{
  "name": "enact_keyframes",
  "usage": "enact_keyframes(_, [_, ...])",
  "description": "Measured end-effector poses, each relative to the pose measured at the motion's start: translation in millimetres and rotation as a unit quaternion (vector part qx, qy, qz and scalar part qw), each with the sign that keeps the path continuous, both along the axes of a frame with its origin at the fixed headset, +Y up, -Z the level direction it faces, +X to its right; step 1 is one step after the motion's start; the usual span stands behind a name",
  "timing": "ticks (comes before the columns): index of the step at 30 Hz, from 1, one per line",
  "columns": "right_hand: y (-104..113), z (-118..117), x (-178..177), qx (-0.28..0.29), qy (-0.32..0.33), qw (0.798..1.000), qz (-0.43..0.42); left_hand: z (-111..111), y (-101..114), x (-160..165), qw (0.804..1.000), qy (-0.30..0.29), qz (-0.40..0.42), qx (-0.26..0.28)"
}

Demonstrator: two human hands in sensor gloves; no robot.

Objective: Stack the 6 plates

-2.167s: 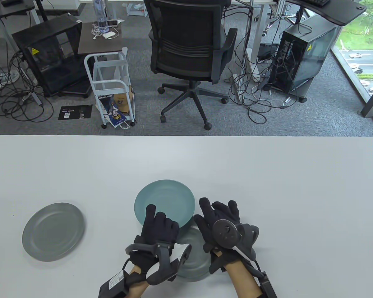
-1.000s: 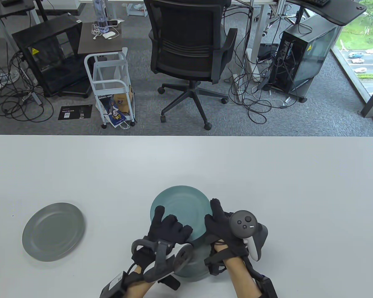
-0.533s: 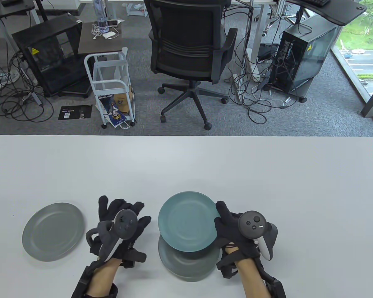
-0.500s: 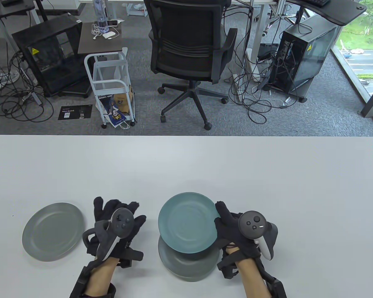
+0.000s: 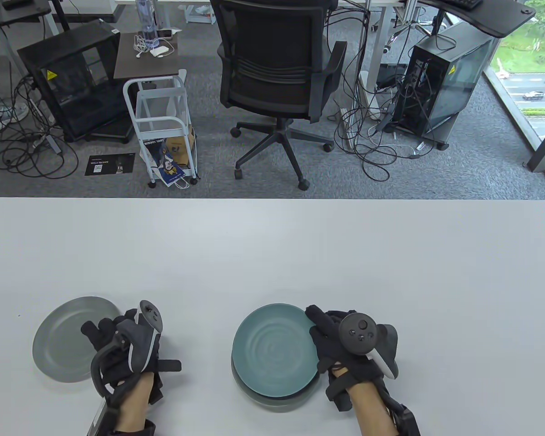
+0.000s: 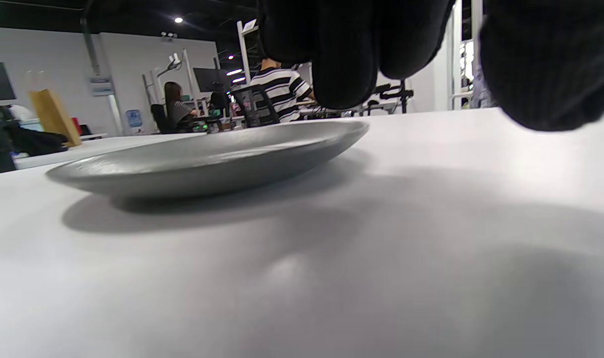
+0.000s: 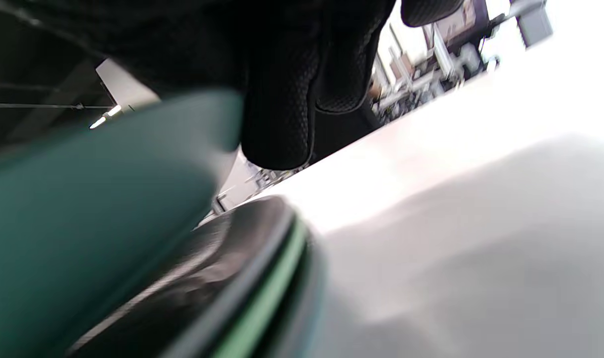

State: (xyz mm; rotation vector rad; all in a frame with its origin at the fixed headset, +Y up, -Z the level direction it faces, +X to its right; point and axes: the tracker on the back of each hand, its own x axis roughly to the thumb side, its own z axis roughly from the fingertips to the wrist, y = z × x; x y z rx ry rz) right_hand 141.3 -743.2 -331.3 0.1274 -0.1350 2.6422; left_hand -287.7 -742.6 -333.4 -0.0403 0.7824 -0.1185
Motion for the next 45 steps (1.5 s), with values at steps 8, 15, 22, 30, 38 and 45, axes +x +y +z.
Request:
enact_keyframes(8, [1.3,2.8,-3.6,0.03,-0.017,0.999,0.031,-3.4,-8.1,-16.9,0.997,0.05,0.023,-0.061])
enact_keyframes(15, [1.2,3.5,-4.8,0.026,-0.015,0.999,0.031,-4.3,-14.0,-28.4,0.994,0.081,0.026,-0.061])
enact_keyframes(22, [0.4,3.5,-5.8,0.018,-0.009,0.999,0.027,-9.5,-22.4,-40.3,0.995,0.087,0.026,-0.043])
enact_keyframes(30, [-0.4,3.2,-6.0,0.014,-0.007,1.0,0.017,-10.4,-24.3,-40.6,0.997,0.07,0.004,-0.024])
enact_keyframes(38, [-0.8,2.8,-6.1,0.012,-0.005,1.0,0.014,-6.5,-18.2,-33.8,0.998,0.055,-0.031,0.021])
enact_keyframes(45, [-0.7,2.8,-5.9,0.011,-0.006,1.0,0.014,-4.0,-5.6,-20.7,0.995,0.024,-0.053,0.081])
